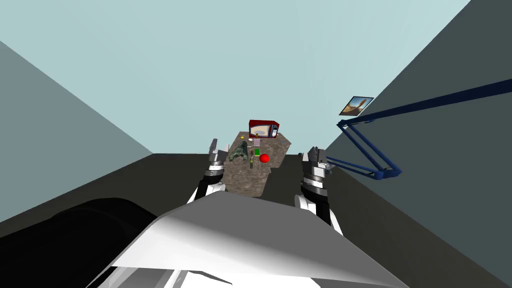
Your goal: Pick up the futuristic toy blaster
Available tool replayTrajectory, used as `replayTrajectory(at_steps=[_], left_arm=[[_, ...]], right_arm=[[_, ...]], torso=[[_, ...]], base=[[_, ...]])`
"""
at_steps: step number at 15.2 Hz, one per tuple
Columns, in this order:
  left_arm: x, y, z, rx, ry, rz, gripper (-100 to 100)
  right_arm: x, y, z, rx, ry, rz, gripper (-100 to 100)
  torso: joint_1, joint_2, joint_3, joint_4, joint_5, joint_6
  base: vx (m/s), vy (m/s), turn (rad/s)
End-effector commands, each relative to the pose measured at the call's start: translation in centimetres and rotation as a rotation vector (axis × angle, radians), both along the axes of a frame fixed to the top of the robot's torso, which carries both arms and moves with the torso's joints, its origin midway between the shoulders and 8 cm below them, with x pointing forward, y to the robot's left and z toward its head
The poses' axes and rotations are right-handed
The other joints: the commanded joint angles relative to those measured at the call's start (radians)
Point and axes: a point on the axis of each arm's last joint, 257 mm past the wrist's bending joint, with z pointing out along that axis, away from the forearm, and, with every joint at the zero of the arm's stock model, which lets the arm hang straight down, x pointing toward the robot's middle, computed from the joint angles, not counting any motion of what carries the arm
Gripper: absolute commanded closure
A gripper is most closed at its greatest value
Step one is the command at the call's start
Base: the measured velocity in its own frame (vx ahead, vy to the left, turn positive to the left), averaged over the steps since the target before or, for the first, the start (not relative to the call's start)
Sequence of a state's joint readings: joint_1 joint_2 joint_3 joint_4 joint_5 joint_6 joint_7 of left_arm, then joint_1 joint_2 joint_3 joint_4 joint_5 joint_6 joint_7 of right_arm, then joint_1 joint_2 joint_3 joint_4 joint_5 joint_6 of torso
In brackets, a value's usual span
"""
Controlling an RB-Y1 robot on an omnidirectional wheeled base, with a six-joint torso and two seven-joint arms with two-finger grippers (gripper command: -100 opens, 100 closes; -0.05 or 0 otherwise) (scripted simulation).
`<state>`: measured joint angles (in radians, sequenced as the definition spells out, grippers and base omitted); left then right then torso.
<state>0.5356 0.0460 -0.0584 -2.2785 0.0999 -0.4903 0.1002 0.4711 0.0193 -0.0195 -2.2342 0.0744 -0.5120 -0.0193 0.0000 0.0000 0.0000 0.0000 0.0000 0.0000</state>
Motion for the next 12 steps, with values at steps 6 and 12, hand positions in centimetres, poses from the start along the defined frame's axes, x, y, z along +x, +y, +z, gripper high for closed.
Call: replayTrajectory(at_steps=[6,12], left_arm=[[0.2,0.2,-6.0,0.115,0.153,-0.063,-100],[-0.5,1.1,-11.2,0.196,0.287,-0.110,-100]], right_arm=[[0.0,0.0,0.0,0.000,0.000,0.000,0],[0.0,0.0,0.0,0.000,0.000,0.000,0]], torso=[[-0.006,0.002,0.001,0.000,-0.001,0.000],[-0.006,0.002,0.001,0.000,-0.001,0.001]], base=[[-0.016,-0.074,-0.143],[-0.018,-0.077,-0.163]])
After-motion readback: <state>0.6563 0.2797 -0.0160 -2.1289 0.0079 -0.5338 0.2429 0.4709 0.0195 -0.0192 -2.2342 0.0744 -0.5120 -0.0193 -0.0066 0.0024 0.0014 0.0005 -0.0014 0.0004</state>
